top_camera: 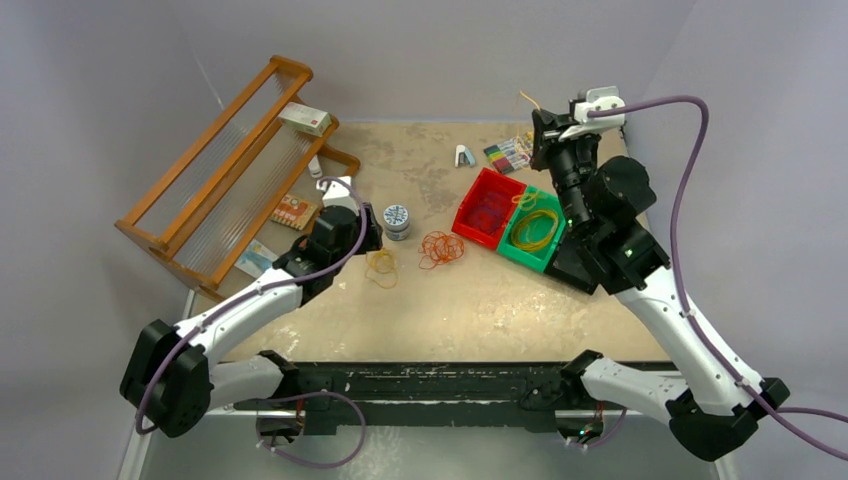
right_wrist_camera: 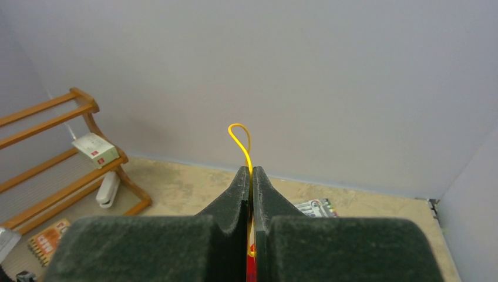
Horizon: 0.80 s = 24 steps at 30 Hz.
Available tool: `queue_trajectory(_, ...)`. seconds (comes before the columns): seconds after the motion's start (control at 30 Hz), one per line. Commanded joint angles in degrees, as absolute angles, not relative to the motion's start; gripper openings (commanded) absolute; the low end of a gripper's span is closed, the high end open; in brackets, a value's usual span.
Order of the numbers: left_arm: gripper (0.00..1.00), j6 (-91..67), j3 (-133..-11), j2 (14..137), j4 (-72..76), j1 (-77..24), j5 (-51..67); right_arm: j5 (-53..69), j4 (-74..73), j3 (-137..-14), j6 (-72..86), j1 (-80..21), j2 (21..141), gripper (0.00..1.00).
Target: Untangle the cables
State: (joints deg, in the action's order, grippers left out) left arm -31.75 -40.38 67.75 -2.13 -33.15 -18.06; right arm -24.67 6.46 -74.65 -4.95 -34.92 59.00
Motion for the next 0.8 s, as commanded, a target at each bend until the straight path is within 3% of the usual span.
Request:
queue_trajectory(0.0,0.57,-29.03,-42.64,63.79,5.55,-33.13,-12.52,-20.21,7.98,-76.26,-2.76,-34.95,58.94,0.00)
queue_trajectory(0.47,0.67,-28.46,-50.70,67.55,19.30,-33.57,5.43,-11.05,6.39,-78.09,2.49,-34.93,63.53,0.00)
queue_trajectory(0.77,0.68,-35.06,-53.25,70.72,31.18,-33.71,15.52,-5.46,7.67,-76.48,6.73,-34.93,64.41,0.00)
